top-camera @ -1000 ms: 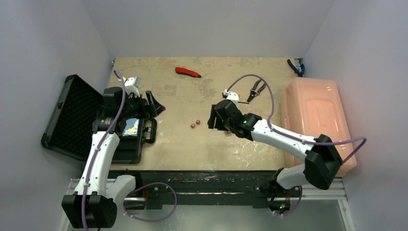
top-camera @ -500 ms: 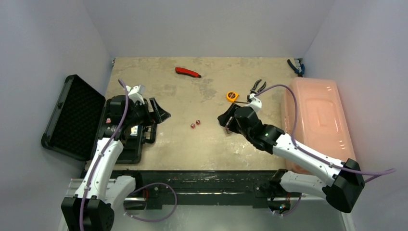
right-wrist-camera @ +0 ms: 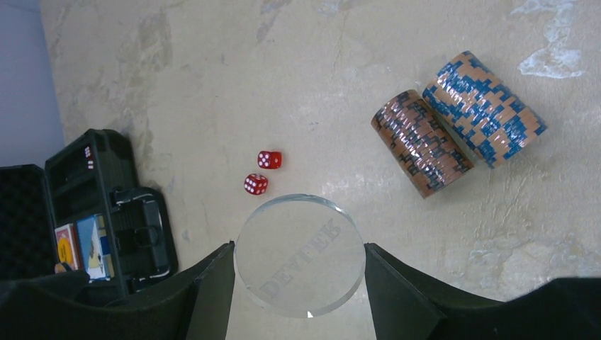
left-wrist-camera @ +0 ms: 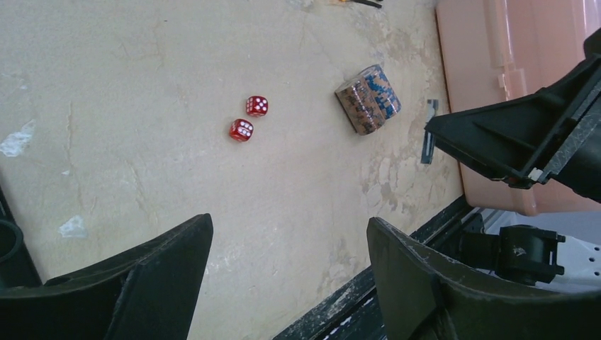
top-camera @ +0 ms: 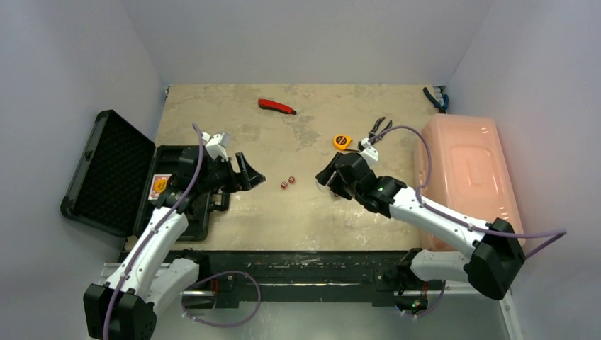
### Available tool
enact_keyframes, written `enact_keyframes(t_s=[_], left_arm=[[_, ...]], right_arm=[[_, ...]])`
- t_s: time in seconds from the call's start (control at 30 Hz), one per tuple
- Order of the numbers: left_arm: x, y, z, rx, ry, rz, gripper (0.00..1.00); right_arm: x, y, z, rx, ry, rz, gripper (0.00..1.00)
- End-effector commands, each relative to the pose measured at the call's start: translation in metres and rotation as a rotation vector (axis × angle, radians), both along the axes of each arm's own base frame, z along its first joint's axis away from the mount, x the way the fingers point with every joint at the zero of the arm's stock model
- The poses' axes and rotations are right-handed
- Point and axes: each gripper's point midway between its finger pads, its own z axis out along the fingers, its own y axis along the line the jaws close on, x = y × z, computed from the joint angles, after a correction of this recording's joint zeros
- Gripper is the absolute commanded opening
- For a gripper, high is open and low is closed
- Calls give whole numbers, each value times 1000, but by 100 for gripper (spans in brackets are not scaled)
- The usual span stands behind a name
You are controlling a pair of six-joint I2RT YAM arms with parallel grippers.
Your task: Pack up texas hold em set
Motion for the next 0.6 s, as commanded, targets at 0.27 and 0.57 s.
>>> enact_keyframes(t_s=[0.27, 0.57], left_arm=[[-8, -33, 4, -81, -62, -77, 77], [-9, -56, -2, -110, -42, -127, 72]], right_arm=[[5, 26, 22, 127, 85, -34, 0], [10, 29, 33, 144, 74, -49, 0]])
